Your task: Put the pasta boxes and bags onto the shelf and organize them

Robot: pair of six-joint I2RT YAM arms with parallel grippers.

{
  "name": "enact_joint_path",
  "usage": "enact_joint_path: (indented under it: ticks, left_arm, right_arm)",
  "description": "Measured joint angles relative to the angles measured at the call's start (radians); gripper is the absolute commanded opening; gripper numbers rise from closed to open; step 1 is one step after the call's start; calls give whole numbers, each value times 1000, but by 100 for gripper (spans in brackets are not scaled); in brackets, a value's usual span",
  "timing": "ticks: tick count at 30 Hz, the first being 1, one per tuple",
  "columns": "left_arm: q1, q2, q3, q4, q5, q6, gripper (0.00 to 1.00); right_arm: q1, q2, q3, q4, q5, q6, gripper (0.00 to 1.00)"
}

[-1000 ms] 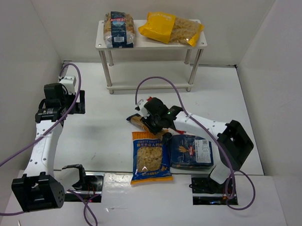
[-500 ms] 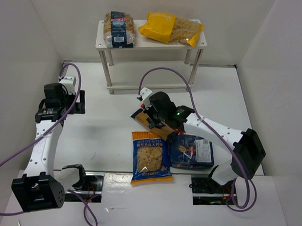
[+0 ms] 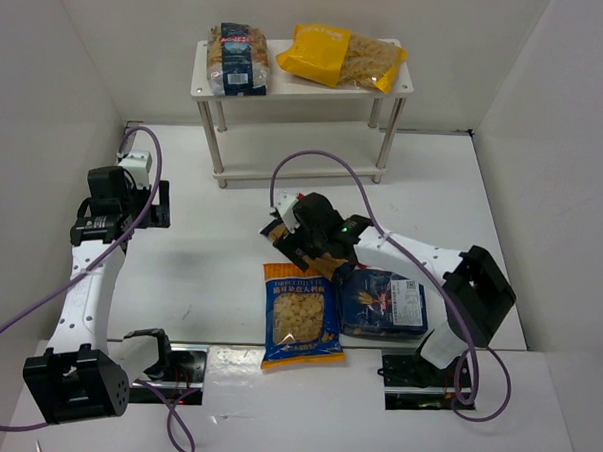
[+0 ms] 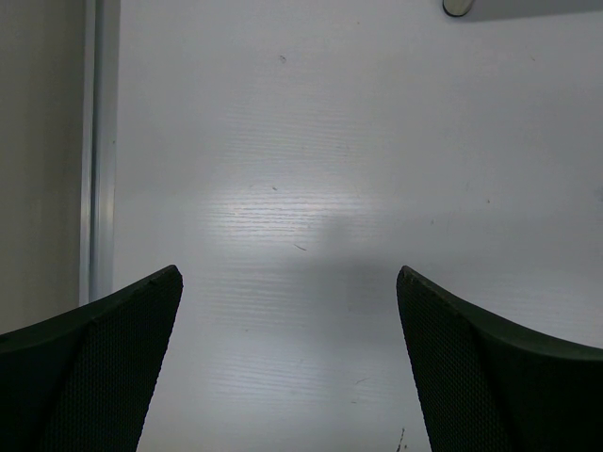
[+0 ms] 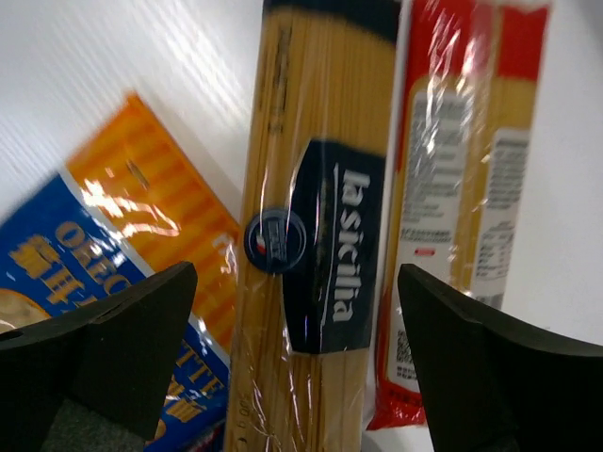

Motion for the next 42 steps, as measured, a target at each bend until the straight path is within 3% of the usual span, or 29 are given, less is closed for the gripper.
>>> enact_joint_path:
  ticks: [5, 20, 21, 24, 25, 33, 42]
  left_arm:
    - [0, 2, 0, 0, 0, 0, 100]
    - [0, 18, 0, 0, 0, 0, 100]
    - [0, 18, 0, 0, 0, 0, 100]
    - [0, 18, 0, 0, 0, 0, 100]
    - [0, 18, 0, 0, 0, 0, 100]
    - [0, 18, 0, 0, 0, 0, 100]
    - [0, 18, 0, 0, 0, 0, 100]
  right_arm:
    - [-41, 27, -75, -51, -19, -50, 97]
    - [-83, 113, -70, -42, -105, -117, 97]
    - [-84, 120, -68, -42, -112, -119, 93]
    - [-87, 137, -61, -40, -142, -132, 8]
    - [-87, 146, -58, -34, -138, -127, 0]
    - [-87, 158, -41, -7, -143, -139, 0]
    - [-89, -5, -43, -14, -68, -84, 0]
